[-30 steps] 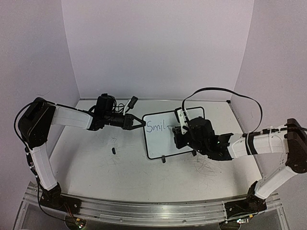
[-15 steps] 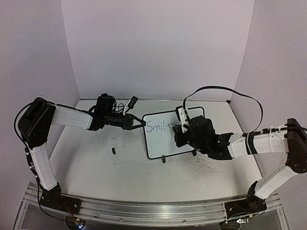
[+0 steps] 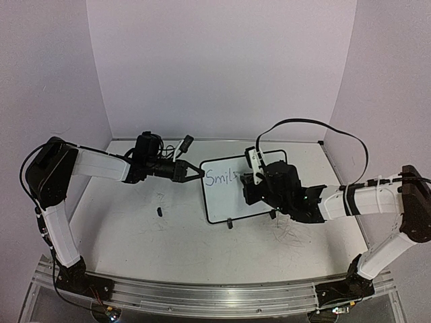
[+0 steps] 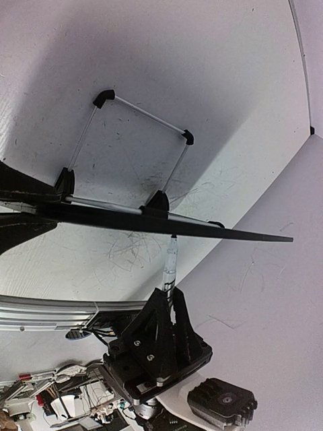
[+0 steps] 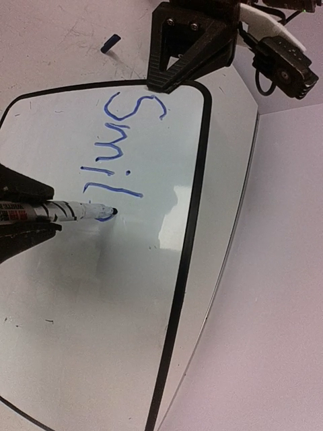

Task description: Write a sentence on the whiteboard

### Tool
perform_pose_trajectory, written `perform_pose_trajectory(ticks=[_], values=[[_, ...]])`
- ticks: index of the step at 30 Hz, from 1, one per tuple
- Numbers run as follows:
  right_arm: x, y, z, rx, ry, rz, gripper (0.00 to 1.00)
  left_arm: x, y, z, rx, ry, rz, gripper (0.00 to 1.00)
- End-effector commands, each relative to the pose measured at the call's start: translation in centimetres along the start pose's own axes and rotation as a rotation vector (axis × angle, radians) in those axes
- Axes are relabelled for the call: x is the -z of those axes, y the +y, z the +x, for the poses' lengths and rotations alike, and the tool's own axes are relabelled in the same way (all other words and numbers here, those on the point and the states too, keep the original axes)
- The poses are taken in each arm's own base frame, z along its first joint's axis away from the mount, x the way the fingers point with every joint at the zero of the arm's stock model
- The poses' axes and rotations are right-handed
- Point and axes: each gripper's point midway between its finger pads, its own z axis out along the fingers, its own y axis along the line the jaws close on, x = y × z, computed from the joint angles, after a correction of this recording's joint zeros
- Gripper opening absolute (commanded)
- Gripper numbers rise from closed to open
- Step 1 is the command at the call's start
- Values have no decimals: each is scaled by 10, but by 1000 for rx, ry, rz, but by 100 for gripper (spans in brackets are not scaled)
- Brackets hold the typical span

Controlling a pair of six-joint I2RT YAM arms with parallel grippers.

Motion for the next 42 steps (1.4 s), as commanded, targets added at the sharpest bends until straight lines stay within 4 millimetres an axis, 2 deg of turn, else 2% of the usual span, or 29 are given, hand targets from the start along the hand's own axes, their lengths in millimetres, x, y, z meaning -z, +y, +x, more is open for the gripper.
perform_pose_trajectory(ticks=[1, 14, 27, 37, 42], values=[[-2, 2, -1, -23, 3, -19, 0, 4, -15, -10, -26, -9, 43, 0], [4, -3, 21, -33, 53, -12, 0, 4, -14, -9, -23, -7, 41, 0], [9, -11, 30, -30, 71, 17, 0, 3, -13, -9, -22, -6, 42, 0], [17, -19, 8, -45, 19, 51, 0, 3, -14, -9, -21, -6, 43, 0], [37, -6, -23, -36, -81, -66, 0, 3, -14, -9, -22, -6, 42, 0]])
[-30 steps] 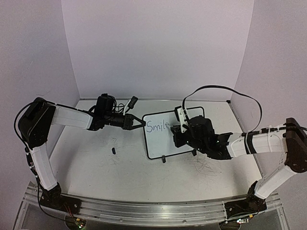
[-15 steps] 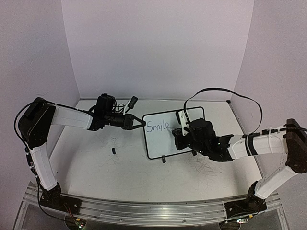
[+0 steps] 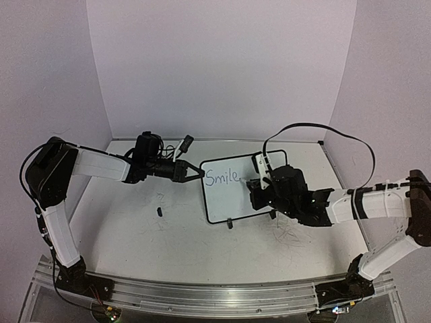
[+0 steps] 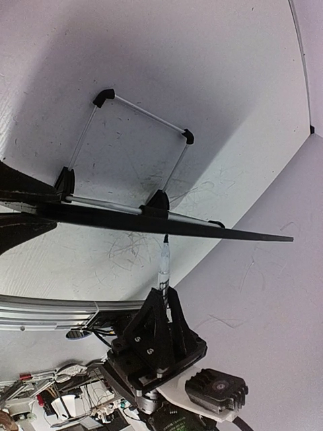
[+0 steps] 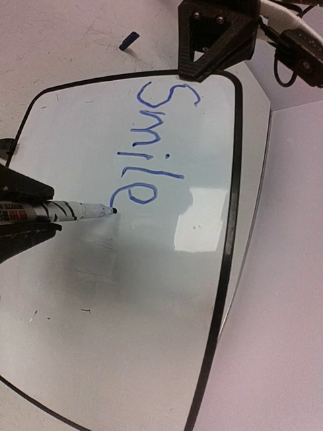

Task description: Write a sentence on the whiteboard

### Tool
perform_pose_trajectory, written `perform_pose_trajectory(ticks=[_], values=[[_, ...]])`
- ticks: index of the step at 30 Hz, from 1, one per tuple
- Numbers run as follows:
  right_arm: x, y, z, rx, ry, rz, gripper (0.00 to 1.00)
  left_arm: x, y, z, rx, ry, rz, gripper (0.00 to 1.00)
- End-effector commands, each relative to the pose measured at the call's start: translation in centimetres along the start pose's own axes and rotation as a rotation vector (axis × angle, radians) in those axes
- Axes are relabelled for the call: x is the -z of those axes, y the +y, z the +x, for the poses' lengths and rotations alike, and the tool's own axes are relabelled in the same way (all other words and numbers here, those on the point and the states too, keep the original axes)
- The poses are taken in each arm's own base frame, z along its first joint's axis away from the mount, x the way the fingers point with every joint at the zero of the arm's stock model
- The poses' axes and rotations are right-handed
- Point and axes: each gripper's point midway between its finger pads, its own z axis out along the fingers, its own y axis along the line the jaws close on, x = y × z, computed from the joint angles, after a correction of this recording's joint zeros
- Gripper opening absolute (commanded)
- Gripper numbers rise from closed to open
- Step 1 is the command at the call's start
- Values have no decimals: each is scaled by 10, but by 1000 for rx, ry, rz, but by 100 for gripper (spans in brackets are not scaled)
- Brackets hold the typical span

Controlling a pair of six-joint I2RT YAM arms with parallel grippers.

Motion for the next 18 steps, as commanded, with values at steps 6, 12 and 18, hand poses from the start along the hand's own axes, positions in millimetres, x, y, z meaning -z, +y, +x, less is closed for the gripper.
perform_pose_trajectory(ticks=[6, 12, 18], values=[[37, -19, -48, -26, -175, -61, 0, 3, -14, -10, -25, -9, 40, 0], [49, -16, -70, 7, -237, -110, 0, 4, -13, -9, -23, -8, 37, 0], [43, -12, -68, 44, -198, -113, 0, 3, -13, -11, -26, -10, 37, 0]])
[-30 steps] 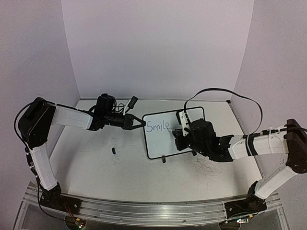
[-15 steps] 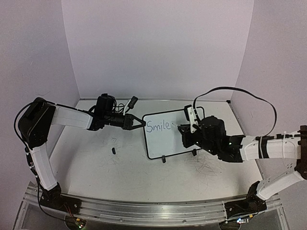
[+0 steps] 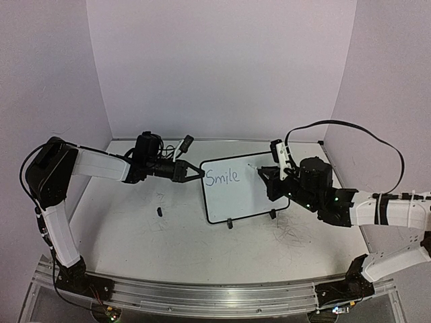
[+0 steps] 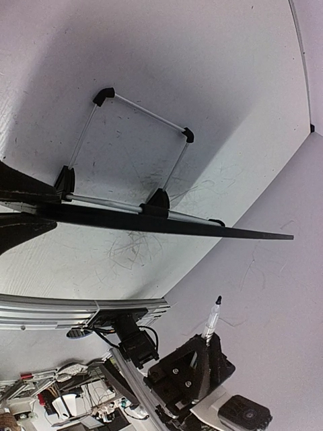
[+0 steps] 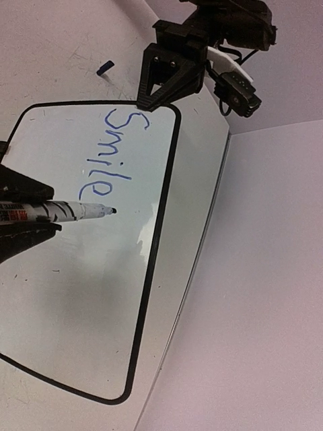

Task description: Write a sentence on the whiteboard

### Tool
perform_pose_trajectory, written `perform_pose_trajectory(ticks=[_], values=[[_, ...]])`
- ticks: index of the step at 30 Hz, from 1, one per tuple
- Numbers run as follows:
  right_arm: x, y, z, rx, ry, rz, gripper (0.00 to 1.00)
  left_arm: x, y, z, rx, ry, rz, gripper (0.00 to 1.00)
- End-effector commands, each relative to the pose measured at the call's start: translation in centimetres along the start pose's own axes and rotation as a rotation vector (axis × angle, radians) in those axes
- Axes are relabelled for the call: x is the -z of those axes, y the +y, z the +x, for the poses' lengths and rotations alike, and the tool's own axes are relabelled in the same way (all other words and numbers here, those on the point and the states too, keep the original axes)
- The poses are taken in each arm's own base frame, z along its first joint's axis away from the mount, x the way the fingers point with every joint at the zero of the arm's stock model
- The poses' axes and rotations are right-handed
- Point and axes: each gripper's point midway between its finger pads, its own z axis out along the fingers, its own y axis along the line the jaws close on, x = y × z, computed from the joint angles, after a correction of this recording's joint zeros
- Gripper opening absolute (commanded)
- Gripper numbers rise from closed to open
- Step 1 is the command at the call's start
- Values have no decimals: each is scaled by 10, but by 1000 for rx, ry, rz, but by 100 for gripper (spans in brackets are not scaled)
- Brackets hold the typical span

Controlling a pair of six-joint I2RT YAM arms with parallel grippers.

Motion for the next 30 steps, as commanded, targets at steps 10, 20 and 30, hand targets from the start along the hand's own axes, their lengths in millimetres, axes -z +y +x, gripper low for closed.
perform_pose_trajectory(ticks=[10, 20, 30], values=[[-11, 14, -13, 70, -6, -49, 0, 2, -11, -11, -25, -11, 33, 0], [-11, 9, -12, 63, -12, -22, 0, 2, -11, -10, -21, -9, 33, 0], [-16, 10, -4, 56, 9, -22, 0, 2, -10, -11, -22, -12, 28, 0]])
